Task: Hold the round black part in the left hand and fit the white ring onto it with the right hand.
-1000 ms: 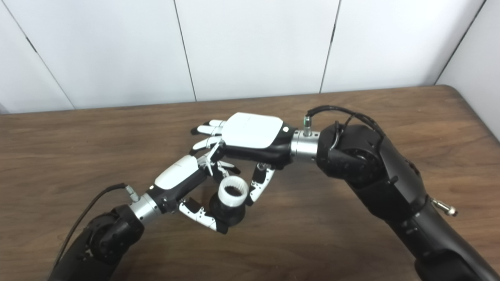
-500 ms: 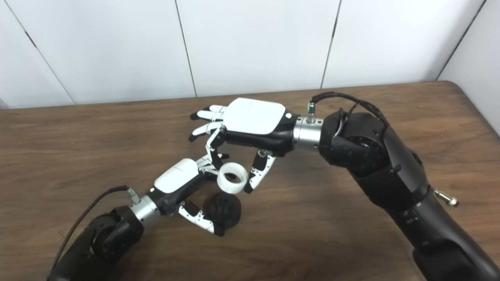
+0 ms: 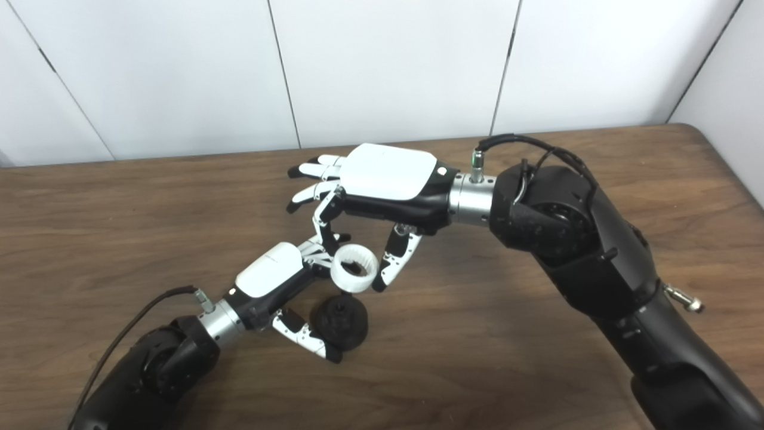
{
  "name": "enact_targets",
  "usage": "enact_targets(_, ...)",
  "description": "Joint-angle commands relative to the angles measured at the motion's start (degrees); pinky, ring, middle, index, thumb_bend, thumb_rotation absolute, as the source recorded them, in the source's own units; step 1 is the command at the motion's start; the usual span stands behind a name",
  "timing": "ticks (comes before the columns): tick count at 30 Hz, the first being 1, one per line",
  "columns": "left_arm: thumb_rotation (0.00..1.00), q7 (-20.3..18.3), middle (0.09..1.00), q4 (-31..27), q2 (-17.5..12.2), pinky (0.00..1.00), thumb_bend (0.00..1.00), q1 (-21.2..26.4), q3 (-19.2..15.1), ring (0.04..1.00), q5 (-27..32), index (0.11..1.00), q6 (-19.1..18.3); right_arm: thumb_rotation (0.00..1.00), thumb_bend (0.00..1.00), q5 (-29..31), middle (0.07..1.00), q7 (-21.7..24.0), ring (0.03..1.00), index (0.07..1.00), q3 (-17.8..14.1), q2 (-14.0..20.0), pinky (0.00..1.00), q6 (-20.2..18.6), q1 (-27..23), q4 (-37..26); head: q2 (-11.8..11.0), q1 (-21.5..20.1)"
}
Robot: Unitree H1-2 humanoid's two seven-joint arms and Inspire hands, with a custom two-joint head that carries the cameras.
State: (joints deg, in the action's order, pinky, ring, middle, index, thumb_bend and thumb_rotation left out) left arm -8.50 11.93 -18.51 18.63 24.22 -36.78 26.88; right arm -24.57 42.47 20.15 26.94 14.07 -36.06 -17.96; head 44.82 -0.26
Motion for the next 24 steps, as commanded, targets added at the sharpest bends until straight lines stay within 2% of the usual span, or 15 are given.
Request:
enact_targets(1,0.06,-0.62,0.780,-0.22,-0.92,1.00,0.52,0.97,0.00,0.979,-0.84,0.480,-0.45,0.14,0.52,1.32,0.873,-1.17,1.000,0.481,-1.26,0.75,1.00,0.32,-1.38,-2.04,0.10,0.02)
enact_targets(11,0.06,-1.51,0.783,-2.44,-0.64,1.00,0.52,0.55,-0.44,0.984,-0.63,0.481,-2.15,0.15,0.53,0.04,0.880,-1.05,1.000,0.482,-0.40,0.22,1.00,0.39,0.27,-2.42,0.86,0.67)
enact_targets(24,0.06,-2.29,0.788,-3.64,-0.38,1.00,0.52,0.58,-0.97,0.993,0.51,0.480,-2.35,0.14,0.53,0.06,0.887,-1.22,1.000,0.481,0.85,-0.57,1.00,1.23,0.46,-0.36,1.39,1.25)
